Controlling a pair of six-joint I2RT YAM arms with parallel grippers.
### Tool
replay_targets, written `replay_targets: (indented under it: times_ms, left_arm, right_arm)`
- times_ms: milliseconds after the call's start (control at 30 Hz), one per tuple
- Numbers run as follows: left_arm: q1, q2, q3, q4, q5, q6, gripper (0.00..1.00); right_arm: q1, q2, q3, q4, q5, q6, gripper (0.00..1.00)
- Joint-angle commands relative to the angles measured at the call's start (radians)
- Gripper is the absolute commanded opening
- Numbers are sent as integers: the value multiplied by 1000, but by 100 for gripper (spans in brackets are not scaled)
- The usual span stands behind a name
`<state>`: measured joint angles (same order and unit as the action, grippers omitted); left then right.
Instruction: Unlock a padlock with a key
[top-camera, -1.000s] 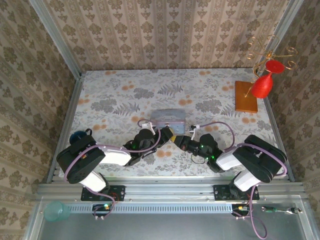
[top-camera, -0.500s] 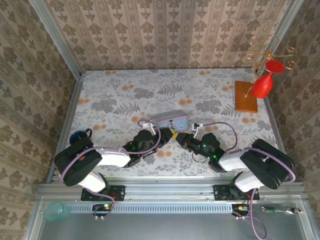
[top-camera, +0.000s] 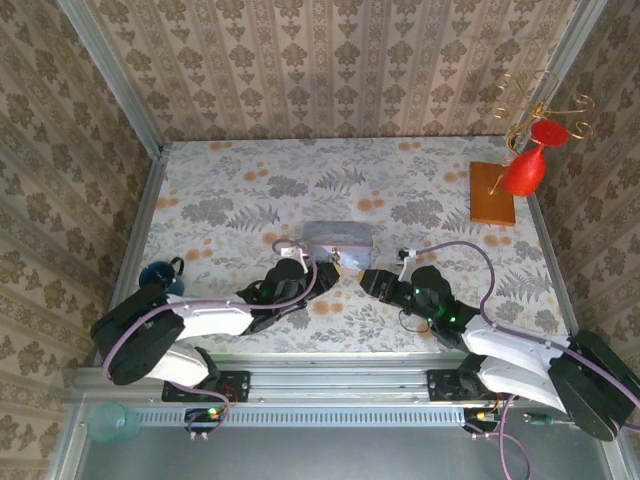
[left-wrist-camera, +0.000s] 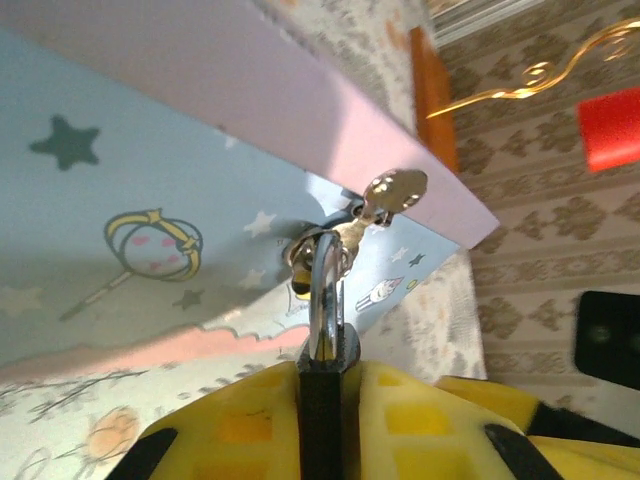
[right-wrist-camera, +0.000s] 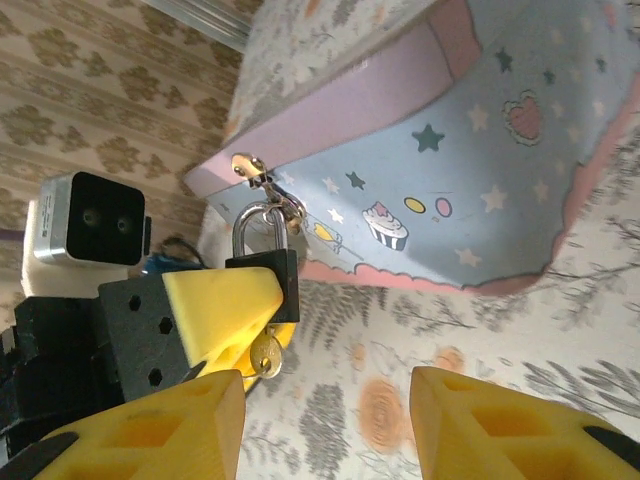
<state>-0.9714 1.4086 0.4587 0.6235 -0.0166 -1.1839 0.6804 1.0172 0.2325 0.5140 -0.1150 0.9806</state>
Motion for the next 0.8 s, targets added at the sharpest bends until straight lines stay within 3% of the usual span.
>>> replay_targets:
  times_ms: [0, 167, 333, 533, 767]
  left_arm:
    - [-22, 13, 55, -183, -49, 79, 14]
    - [-69, 9, 89, -343, -138, 132, 14]
    - [-85, 69, 89, -308, -106, 109, 17]
    - [-92, 71, 58, -240, -98, 67, 42]
    - [-38, -129, 67, -479, -182, 191, 59]
  right_arm:
    - [-3, -39, 26, -156, 25, -88, 49]
    - [-3, -61, 19, -175, -3, -109, 49]
    - [-2, -58, 20, -172, -9, -119, 50]
    - [-5, -26, 14, -111, -44, -91, 51]
    - [12, 19, 33, -116, -54, -111, 50]
